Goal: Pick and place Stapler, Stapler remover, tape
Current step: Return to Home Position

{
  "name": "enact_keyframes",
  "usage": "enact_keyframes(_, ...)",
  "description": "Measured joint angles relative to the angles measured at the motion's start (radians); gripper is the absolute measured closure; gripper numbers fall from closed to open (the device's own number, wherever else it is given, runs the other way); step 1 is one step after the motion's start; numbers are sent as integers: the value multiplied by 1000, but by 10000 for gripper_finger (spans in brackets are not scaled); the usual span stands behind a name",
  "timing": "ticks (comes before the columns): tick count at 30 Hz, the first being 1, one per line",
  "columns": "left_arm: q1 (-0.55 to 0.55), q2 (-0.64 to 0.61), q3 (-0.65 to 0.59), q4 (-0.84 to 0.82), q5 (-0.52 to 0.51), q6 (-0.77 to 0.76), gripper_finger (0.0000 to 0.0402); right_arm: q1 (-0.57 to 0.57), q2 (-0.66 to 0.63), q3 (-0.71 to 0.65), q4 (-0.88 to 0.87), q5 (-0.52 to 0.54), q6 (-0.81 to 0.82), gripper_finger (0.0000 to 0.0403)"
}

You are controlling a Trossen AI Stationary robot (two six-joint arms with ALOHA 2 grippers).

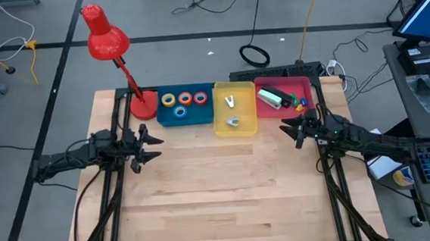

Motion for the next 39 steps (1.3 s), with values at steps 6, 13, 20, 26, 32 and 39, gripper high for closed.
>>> enact_keyframes(6, 0, 6, 0, -3, 6, 12, 178, 0, 1, -1, -6, -1, -21, 221)
enact_keyframes(13, 0, 6, 0, -2, 17, 14, 178, 1, 0, -3, -9, -4, -20, 222)
enact_keyframes(20, -1, 6, 0, -2, 25, 13, 178, 1, 0, -4, -11, -4, -60, 222)
enact_keyframes(26, -1, 6, 0, -2, 25, -67, 178, 1, 0, -5, -14, -3, -83, 222)
enact_keyframes(32, 0, 6, 0, -2, 25, -154, 178, 1, 0, -5, -13, -2, -82, 222)
enact_keyframes(39, 0, 6, 0, 2, 25, -164, 178, 1, 0, -5, -12, -1, -80, 222)
